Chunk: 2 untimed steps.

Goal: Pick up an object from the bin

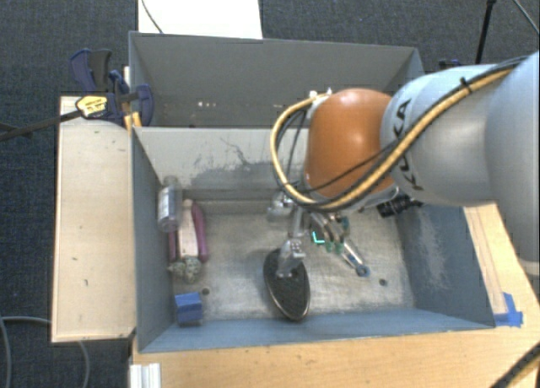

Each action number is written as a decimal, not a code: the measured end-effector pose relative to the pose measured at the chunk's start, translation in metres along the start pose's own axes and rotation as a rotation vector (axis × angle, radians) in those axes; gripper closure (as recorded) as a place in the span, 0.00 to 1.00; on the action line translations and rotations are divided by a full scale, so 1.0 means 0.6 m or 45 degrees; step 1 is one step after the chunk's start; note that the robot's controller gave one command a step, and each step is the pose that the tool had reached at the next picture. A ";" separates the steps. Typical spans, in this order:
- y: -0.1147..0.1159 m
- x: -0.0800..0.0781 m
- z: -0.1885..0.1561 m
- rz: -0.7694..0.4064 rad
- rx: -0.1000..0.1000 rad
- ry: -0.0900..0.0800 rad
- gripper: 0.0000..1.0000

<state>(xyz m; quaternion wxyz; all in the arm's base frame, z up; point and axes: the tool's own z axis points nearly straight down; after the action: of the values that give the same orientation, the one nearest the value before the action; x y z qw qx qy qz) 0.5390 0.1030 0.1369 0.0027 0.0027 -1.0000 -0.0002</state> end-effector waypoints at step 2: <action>-0.045 0.037 0.069 -0.969 0.002 -0.025 0.00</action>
Offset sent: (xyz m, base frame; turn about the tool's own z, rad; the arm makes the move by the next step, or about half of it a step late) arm -0.0189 -0.0282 -0.0634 -0.1293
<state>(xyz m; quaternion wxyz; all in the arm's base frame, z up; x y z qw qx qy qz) 0.5169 0.0756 0.0956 -0.0072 0.3740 -0.9274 -0.0003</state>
